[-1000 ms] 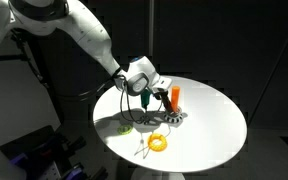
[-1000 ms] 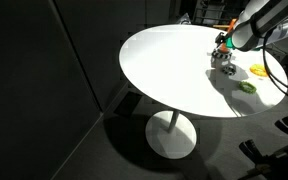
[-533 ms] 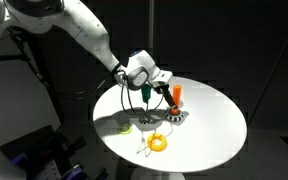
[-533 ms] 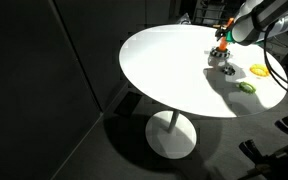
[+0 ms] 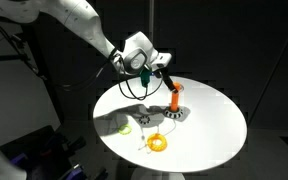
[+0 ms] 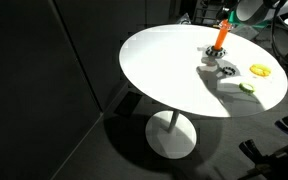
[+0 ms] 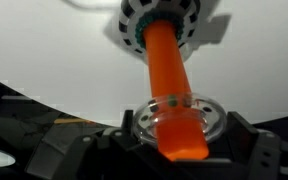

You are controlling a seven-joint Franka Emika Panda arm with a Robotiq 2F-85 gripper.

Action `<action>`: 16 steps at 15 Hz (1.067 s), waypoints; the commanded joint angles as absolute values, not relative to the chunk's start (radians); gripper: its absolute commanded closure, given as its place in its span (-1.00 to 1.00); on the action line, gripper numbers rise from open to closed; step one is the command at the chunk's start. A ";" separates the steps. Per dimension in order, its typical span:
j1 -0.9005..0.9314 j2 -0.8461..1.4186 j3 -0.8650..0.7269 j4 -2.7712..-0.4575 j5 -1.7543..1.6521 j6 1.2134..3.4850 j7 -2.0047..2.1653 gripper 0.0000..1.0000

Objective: Remove the colorless ring from the orange rod and put it on the table

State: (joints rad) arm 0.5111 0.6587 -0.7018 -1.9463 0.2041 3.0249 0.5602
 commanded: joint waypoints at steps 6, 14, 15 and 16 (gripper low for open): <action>0.613 0.434 -0.770 -2.018 0.190 2.908 0.537 -0.32; 0.653 0.329 -0.765 -2.101 0.162 2.811 0.466 -0.32; 0.655 0.331 -0.766 -2.109 0.158 2.805 0.462 -0.32; 0.655 0.333 -0.765 -2.118 0.157 2.798 0.454 -0.32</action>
State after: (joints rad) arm 0.6455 0.3733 -0.7603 -2.0772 0.1817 2.8308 0.4875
